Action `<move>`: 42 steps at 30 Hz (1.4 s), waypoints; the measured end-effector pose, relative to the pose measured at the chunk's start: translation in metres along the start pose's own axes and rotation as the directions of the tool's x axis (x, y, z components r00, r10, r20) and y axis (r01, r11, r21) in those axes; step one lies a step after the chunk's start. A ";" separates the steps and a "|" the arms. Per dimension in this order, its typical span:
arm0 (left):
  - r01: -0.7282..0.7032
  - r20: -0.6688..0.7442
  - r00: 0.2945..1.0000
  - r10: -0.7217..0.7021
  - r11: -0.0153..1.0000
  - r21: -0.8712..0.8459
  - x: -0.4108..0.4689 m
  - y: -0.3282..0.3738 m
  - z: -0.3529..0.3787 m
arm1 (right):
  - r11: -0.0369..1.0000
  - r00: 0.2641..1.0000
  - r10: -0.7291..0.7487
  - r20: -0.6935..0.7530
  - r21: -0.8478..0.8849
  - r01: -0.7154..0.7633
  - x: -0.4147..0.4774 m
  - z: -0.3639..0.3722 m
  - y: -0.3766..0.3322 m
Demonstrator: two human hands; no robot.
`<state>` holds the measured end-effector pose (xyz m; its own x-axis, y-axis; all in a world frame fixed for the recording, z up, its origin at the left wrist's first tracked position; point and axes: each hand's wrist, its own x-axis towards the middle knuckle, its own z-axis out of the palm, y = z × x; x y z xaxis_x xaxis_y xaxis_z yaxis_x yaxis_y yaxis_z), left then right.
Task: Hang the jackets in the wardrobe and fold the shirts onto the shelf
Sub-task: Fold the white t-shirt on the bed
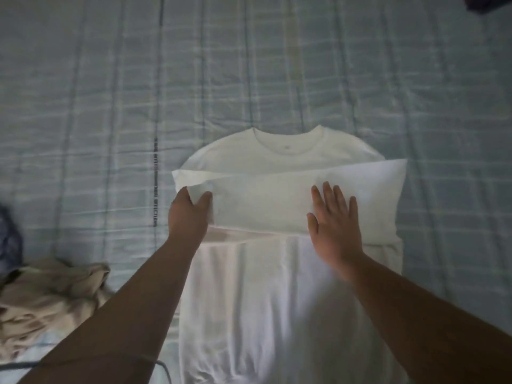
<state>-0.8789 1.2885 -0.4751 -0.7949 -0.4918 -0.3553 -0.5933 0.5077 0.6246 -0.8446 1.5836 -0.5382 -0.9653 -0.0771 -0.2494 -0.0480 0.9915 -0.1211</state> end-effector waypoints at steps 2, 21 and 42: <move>0.003 -0.001 1.000 -0.003 0.999 0.044 0.006 -0.014 -0.004 | 0.999 1.000 0.028 -0.002 -0.024 -0.028 0.001 0.005 -0.008; -0.170 -0.023 0.983 0.183 0.947 0.272 0.021 -0.079 0.017 | 0.995 0.997 0.075 -0.004 -0.062 -0.075 0.009 0.035 -0.024; 0.256 0.237 0.926 -0.293 0.951 0.174 -0.214 -0.218 -0.041 | 0.711 0.800 0.563 0.206 0.372 -0.597 -0.296 0.041 0.047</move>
<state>-0.5741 1.2546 -0.5066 -0.5926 -0.4365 -0.6770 -0.7899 0.4798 0.3820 -0.5509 1.6490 -0.5098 -0.7464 0.4751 -0.4660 0.6373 0.7120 -0.2949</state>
